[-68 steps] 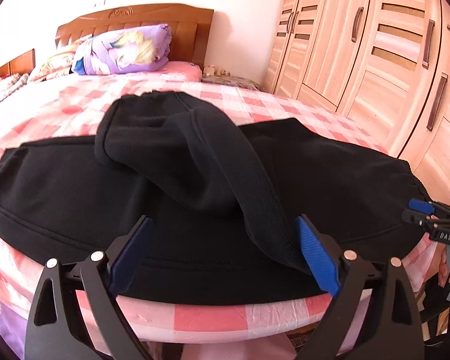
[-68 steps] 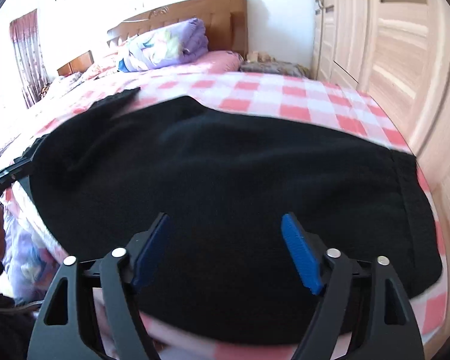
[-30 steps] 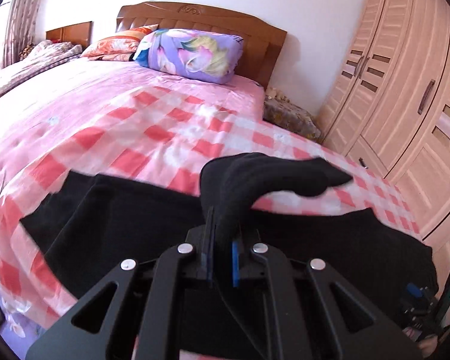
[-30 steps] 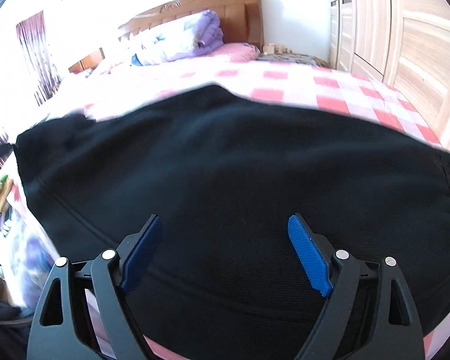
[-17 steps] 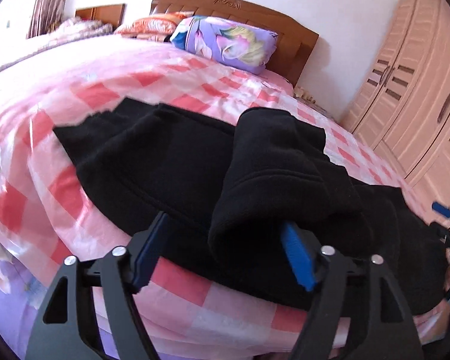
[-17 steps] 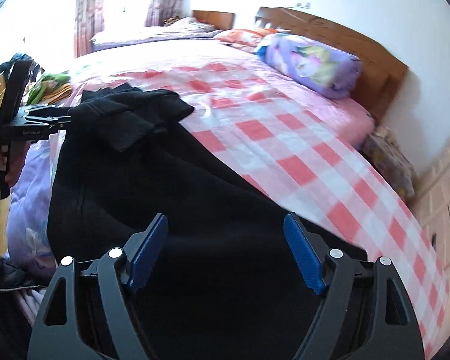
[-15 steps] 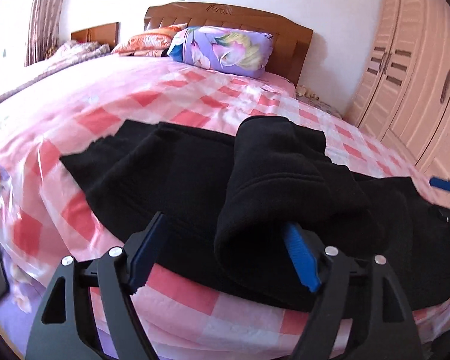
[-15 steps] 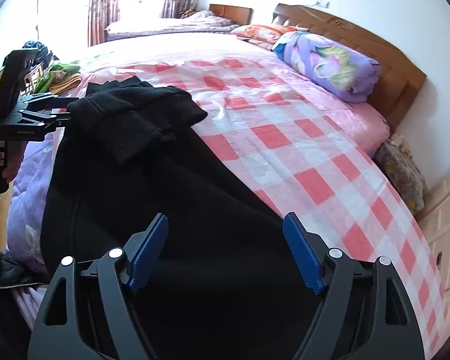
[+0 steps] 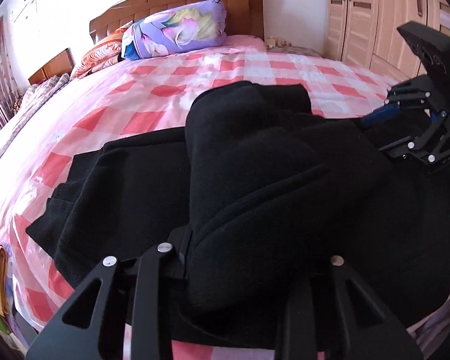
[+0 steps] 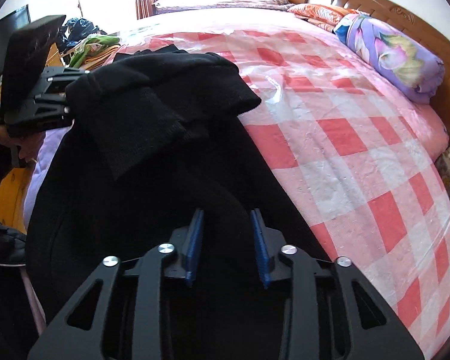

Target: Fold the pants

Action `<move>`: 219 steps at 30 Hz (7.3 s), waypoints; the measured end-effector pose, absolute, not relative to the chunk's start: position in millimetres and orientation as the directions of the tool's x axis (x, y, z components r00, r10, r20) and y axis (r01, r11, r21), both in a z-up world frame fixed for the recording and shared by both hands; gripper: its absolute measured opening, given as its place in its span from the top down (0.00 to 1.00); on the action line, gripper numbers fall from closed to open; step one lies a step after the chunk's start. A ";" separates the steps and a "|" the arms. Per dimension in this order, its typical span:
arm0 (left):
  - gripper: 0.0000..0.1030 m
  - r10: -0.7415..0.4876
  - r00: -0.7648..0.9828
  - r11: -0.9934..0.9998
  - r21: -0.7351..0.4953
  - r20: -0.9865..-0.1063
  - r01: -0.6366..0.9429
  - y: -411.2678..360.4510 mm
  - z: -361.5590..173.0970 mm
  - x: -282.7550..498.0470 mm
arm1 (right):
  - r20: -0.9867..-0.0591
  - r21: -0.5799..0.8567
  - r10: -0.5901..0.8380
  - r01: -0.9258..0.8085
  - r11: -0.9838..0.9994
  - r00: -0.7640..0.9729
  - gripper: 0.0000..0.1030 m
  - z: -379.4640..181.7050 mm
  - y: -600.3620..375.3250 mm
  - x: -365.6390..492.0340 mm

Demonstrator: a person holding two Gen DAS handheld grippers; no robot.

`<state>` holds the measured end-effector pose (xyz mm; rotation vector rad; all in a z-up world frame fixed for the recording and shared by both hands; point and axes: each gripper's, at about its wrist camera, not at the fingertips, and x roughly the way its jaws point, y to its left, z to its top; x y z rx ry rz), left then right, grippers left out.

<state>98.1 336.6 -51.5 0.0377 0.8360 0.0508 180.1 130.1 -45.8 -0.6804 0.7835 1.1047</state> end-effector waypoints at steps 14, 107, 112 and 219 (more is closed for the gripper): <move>0.89 0.137 0.898 0.988 -0.012 -0.419 -0.157 332.1 44.8 59.7 | -0.770 -0.139 0.486 -0.851 0.506 0.414 0.81 -35.5 118.1 197.7; 0.24 -0.040 0.797 0.903 -0.364 -0.603 -0.229 374.3 -20.3 35.7 | -0.794 -0.153 0.428 -0.822 0.548 0.433 0.17 -62.7 126.9 44.8; 0.18 0.021 0.717 0.959 -0.188 -0.697 -0.211 343.8 -56.6 54.8 | -0.810 -0.027 0.457 -0.802 0.597 0.368 0.15 -65.8 96.0 51.2; 0.02 -0.198 0.840 0.527 -0.778 -0.505 -0.343 530.6 -65.2 15.1 | -0.795 0.126 0.465 -0.644 0.755 0.390 0.07 -63.5 104.5 109.9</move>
